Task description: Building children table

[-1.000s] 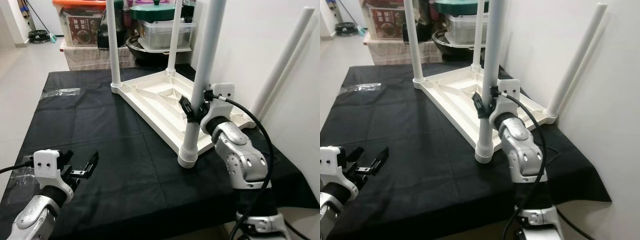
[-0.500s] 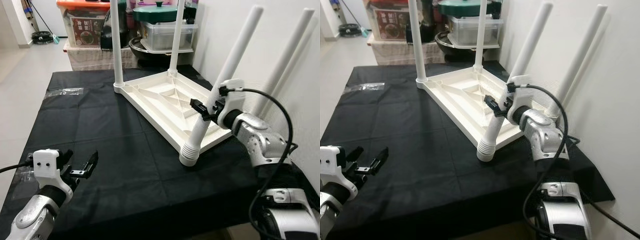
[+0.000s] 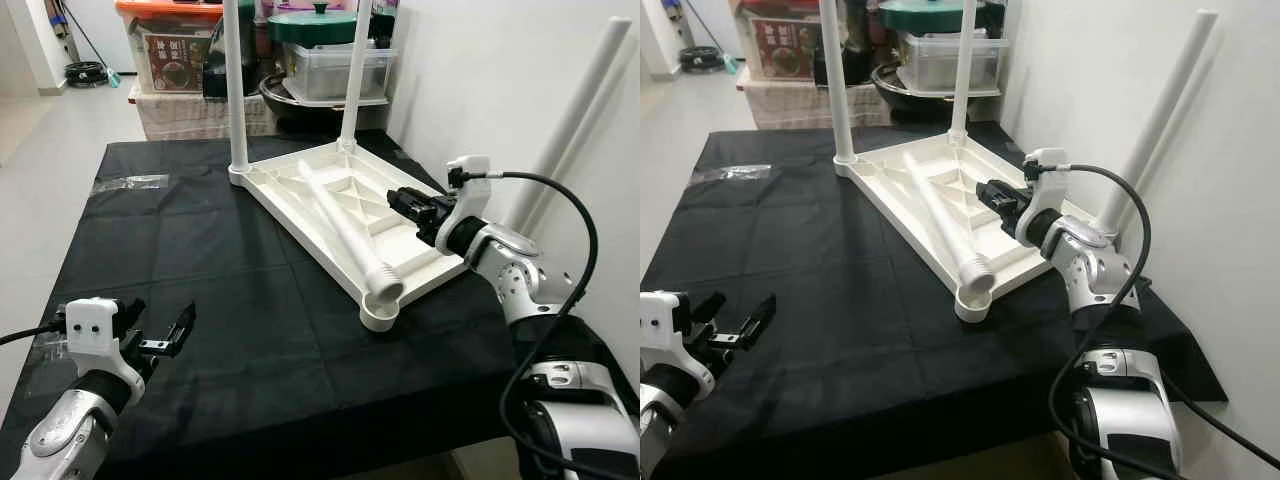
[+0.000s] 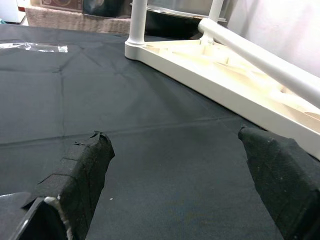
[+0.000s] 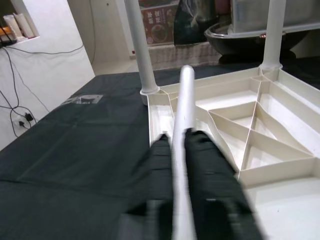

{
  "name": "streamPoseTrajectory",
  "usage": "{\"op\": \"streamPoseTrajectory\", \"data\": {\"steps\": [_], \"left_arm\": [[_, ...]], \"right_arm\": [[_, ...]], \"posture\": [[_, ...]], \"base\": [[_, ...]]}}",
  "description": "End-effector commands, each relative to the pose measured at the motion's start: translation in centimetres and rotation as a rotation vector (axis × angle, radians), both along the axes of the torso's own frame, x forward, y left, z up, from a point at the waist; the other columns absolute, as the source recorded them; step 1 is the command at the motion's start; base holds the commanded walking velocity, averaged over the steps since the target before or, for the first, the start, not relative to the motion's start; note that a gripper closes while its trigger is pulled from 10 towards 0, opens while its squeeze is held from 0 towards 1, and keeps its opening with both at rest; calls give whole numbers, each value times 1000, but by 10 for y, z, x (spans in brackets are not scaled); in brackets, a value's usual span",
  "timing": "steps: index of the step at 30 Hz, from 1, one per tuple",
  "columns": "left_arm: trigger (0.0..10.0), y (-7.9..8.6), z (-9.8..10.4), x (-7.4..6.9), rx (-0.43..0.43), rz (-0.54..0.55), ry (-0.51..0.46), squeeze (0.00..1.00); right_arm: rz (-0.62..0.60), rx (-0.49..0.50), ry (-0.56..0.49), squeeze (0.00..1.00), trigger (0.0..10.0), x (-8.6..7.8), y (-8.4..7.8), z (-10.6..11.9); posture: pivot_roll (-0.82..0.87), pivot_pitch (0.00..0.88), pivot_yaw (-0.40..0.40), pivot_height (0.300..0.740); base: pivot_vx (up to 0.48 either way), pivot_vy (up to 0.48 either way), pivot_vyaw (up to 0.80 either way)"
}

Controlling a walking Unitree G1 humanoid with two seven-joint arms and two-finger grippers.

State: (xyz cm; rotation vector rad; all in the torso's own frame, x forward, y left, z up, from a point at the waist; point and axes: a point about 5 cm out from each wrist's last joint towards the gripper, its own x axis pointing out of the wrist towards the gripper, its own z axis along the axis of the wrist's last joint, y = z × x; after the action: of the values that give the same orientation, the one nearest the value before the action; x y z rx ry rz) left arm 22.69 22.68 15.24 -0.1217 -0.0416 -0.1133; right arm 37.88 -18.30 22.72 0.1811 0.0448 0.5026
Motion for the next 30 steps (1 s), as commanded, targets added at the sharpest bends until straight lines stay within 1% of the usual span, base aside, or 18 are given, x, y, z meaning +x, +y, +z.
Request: {"op": "streamPoseTrajectory", "data": {"steps": [1, 4, 6, 7, 8, 9, 11, 12, 14, 17, 18, 20, 21, 22, 24, 27, 29, 30], "left_arm": [[10000, 4, -3, 0, 26, 7, 12, 0], [10000, 4, -2, 0, 30, 9, 8, 0], [10000, 4, -1, 0, 30, 15, 4, 0], [10000, 4, -1, 0, 30, 15, 4, 0], [10000, 4, -2, 0, 30, 17, 4, 0], [10000, 5, -2, 0, 30, 20, 5, 0], [10000, 5, -2, 0, 31, 24, 5, 0], [10000, 5, -2, 0, 31, 27, 4, 0], [10000, 5, -1, 0, 31, 32, 2, 0], [10000, 5, -1, 1, 32, 34, 1, 0], [10000, 7, -1, 2, 34, 39, 0, 0], [10000, 7, 0, 2, 34, 41, 0, 0], [10000, 7, -1, 2, 35, 42, 0, 0], [10000, 7, -1, 2, 35, 42, 0, 0], [10000, 5, -1, 2, 34, 43, -3, 0], [10000, 4, -1, 2, 33, 43, -4, 0], [10000, 4, -2, 0, 34, 48, -2, 0], [10000, 4, -2, 0, 34, 48, -2, 0]], "right_arm": [[-25, -22, 15, 0, 0, -1, 0, -11], [-41, -32, 6, 0, 0, 0, 2, -13], [-33, -58, -19, 0, 0, -2, 13, -14], [-33, -58, -19, 0, 0, -2, 13, -14], [-37, -79, -20, 0, 784, -3, 21, -17], [-36, -99, -16, 0, 10000, -3, 28, -19], [-44, -87, -29, 0, 10000, -4, 34, -20], [-39, -75, -38, 1000, 10000, -5, 41, -21], [-27, -40, -45, 1000, 10000, -7, 51, -22], [-3, -31, -32, 1000, 10000, -8, 57, -24], [50, -47, 4, 1000, 10000, -9, 69, -29], [70, -64, 21, 1000, 10000, -9, 73, -31], [61, -103, 41, 1000, 10000, -5, 74, -34], [61, -103, 41, 1000, 10000, -5, 74, -34], [10, -230, 24, 1000, 10000, 8, 64, -31], [-3, -279, 16, 1000, 10000, 14, 59, -27], [-54, -349, -2, 1000, 10000, 24, 41, -15], [-54, -349, -2, 1000, 10000, 24, 41, -15]], "posture": [[-11, 0, -73, 740], [-10, 0, -73, 740], [-9, 0, -71, 740], [-9, 0, -71, 740], [-8, 0, -71, 740], [-4, 0, -72, 740], [-4, 0, -72, 740], [-4, 0, -72, 740], [2, 0, -73, 740], [7, 0, -74, 740], [4, 0, -74, 740], [4, 0, -74, 740], [3, 0, -78, 740], [3, 0, -78, 740], [16, 0, -89, 740], [17, 0, -91, 740], [18, 0, -103, 740], [18, 0, -103, 740]], "base": [[0, 0, 0], [0, 0, 0], [0, 0, 0], [0, 0, 0], [0, 0, 0], [0, 0, 0], [0, 0, 0], [0, 0, 0], [0, 0, 0], [0, 0, 0], [0, 0, 0], [0, 0, 0], [0, 0, 0], [0, 0, 0], [0, 0, 0], [0, 0, 0], [0, 0, 0], [0, 0, 0]]}}
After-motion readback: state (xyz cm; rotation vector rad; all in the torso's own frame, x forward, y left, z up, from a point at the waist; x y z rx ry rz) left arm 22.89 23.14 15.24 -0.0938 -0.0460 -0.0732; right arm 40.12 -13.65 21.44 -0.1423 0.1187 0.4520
